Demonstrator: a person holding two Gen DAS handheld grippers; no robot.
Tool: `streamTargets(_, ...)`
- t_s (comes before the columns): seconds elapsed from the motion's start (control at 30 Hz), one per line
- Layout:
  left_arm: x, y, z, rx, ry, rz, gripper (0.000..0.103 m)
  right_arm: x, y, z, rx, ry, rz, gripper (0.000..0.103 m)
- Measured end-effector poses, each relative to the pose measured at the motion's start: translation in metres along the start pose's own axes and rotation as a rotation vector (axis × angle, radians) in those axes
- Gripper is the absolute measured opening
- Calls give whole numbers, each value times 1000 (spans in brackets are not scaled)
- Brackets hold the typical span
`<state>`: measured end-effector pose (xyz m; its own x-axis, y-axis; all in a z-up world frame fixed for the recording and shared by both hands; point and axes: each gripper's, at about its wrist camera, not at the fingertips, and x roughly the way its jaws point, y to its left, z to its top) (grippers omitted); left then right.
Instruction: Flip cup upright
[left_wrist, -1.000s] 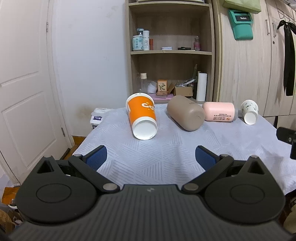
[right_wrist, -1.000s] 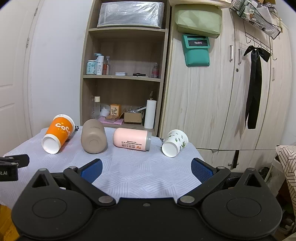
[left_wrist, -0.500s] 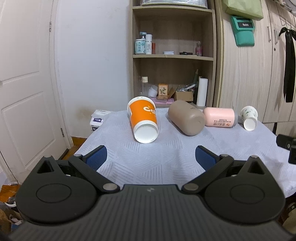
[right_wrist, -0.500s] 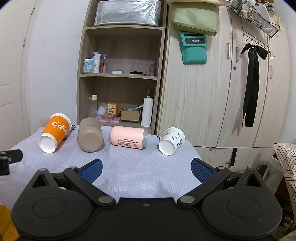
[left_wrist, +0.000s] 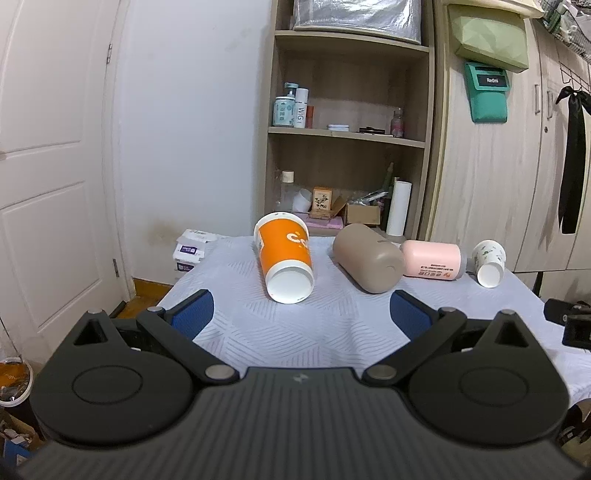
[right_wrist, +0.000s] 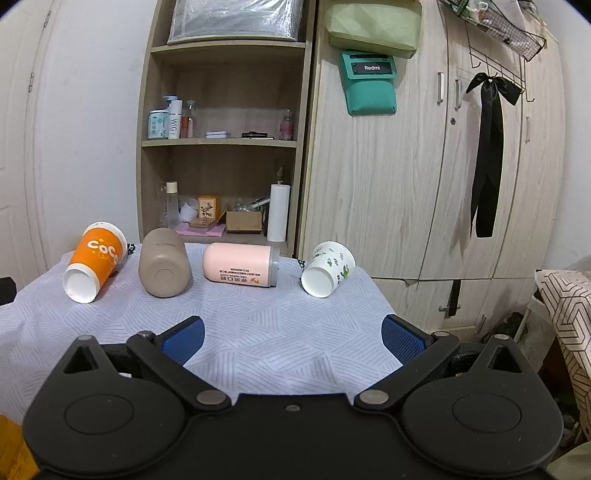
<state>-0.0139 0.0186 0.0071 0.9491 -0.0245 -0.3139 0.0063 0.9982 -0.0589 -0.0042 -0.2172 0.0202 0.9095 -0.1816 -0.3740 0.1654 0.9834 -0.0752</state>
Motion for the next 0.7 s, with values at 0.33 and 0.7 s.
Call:
streamTargets(0.33, 1, -3, -2, 25, 9, 11, 103, -1, 1, 1, -11, 1, 1, 103)
streamTargets(0.7, 2, 0, -2, 35, 22, 39, 103, 0, 1, 1, -11, 9, 7, 103)
